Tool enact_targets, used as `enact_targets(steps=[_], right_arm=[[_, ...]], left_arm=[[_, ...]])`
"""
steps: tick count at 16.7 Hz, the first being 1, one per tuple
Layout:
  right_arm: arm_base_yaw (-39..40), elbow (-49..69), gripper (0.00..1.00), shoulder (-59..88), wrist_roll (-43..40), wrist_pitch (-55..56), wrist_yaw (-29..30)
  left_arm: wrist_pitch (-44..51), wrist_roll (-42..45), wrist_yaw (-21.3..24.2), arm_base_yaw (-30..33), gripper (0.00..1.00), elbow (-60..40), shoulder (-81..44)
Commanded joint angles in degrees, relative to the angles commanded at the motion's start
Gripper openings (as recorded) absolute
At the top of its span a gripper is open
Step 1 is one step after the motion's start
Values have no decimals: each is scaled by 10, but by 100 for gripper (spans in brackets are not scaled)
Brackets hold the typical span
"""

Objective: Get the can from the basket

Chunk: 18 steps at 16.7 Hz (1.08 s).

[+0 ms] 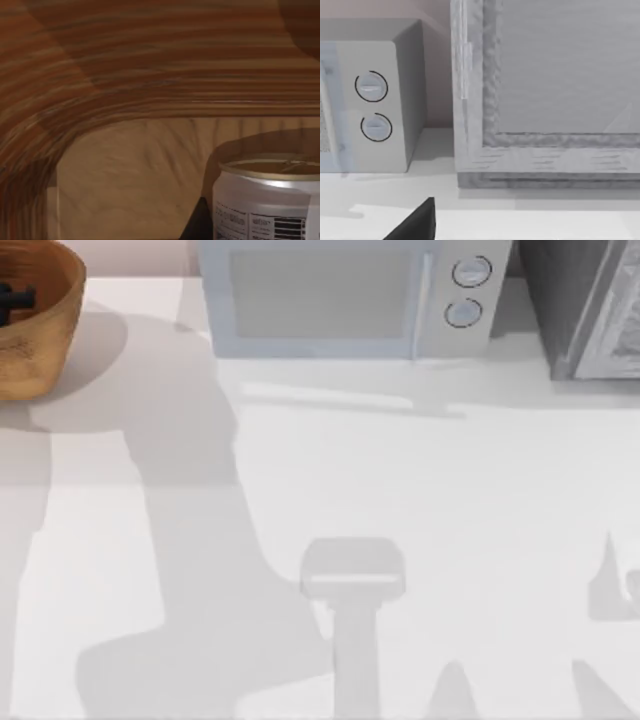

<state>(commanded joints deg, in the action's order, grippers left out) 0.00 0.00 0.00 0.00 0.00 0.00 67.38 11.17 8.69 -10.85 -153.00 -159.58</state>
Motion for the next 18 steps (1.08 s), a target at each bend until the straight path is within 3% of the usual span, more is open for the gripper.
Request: enact_targets(steps=[4, 8, 12, 18], right_arm=[[0, 0, 100, 0, 0, 0, 0], [0, 0, 100, 0, 0, 0, 0], [0, 0, 100, 0, 0, 0, 0], [0, 0, 100, 0, 0, 0, 0]], left_arm=[[-5, -2, 2, 1, 0, 10, 33], [-47, -18, 18, 20, 0, 113, 134], [-130, -37, 37, 53, 0, 304, 327], [-295, -63, 43, 100, 0, 691, 728]])
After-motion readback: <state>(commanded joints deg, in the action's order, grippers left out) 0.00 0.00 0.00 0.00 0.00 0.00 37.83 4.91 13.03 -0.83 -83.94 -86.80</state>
